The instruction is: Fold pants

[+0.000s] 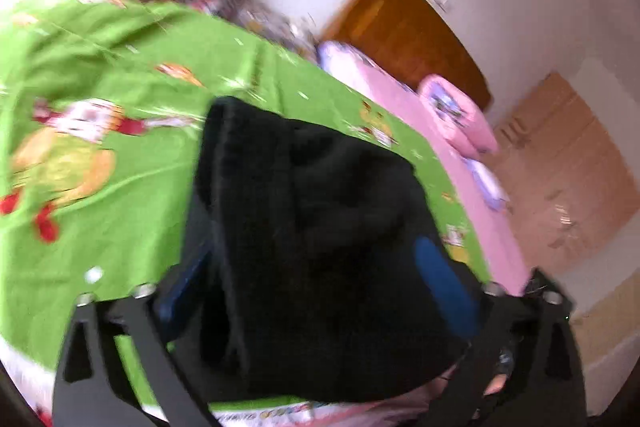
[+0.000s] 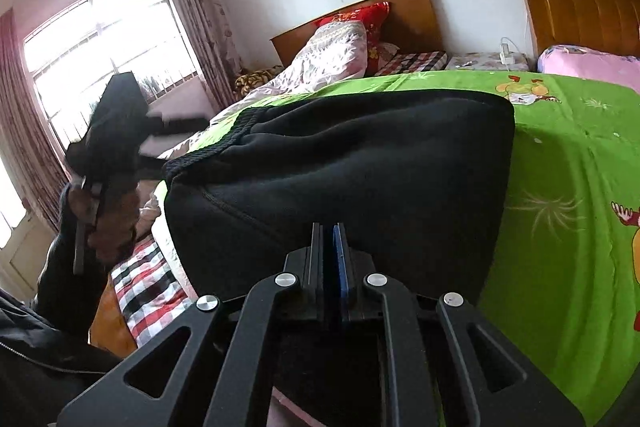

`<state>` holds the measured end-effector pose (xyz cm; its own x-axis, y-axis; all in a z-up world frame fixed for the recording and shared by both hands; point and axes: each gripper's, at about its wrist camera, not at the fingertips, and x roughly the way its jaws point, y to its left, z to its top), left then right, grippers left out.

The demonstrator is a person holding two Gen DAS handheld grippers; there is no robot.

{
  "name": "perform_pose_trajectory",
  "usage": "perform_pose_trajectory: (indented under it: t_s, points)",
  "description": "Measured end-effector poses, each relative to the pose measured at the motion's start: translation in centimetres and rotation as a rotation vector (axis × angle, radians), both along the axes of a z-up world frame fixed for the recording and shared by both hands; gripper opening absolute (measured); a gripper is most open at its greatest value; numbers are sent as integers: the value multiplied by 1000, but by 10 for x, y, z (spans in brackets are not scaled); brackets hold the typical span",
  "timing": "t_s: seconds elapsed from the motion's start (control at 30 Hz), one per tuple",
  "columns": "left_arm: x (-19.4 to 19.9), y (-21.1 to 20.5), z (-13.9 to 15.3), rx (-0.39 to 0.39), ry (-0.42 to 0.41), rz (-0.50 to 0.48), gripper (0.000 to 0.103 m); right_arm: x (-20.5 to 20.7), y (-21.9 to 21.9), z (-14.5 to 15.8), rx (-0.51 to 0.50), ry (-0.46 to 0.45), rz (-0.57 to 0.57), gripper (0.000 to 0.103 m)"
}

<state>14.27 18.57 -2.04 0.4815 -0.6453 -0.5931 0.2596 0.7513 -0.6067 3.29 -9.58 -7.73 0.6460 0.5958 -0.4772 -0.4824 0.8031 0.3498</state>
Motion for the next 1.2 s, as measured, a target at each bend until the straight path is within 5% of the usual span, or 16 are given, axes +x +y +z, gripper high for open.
perform_pose_trajectory:
  t_s: [0.07, 0.13, 0.17, 0.2, 0.23, 0.27, 0.37, 0.47, 0.5, 0.57, 0.6, 0.7, 0.8, 0.93, 1.1, 1.2]
  points:
    - [19, 3, -8, 0, 51, -3, 101, 1, 0, 2, -3, -8, -4, 12]
    - [38, 7, -25, -91, 131, -50, 97, 3, 0, 3, -7, -13, -6, 12]
    - [41, 9, -30, -122, 151, -52, 82, 4, 0, 3, -7, -14, -5, 12]
    - [41, 8, -31, -98, 156, -50, 70, 5, -1, 4, -6, -14, -3, 12]
    - [40, 6, -30, -56, 148, -40, 41, 5, -1, 4, -5, -14, -3, 12]
    - [38, 5, -30, -19, 141, -28, 31, 5, -1, 4, -2, -13, -2, 12]
    - [27, 1, -24, 38, 75, -3, 24, 4, -1, 5, -15, -12, 1, 12]
    - [6, -20, -1, 222, -60, 55, 21, 4, 6, 17, -120, 3, -17, 13]
    - [-4, -28, 12, 274, -118, 69, 21, 5, 8, 23, -162, 17, -28, 22]
    - [-19, -38, 39, 305, -207, 81, 20, 10, 8, 46, -225, 15, -67, 62]
    - [-23, -40, 49, 302, -229, 82, 20, 11, 4, 66, -214, -33, -79, 98]
    - [-31, -35, 76, 297, -260, 74, 20, 17, 1, 108, -179, -139, -75, 99]
    - [-17, -16, 53, 305, -164, 107, 20, 36, 9, 127, -204, -209, -50, 99]
    - [3, 5, -9, 266, -5, 119, 21, 86, 22, 98, -198, -82, 0, 99]
    - [1, 22, -26, 160, 1, 142, 26, 123, 49, 41, -293, 80, 79, 99]
    - [1, 16, -27, 203, -10, 161, 46, 137, 55, 16, -373, 170, 89, 99]
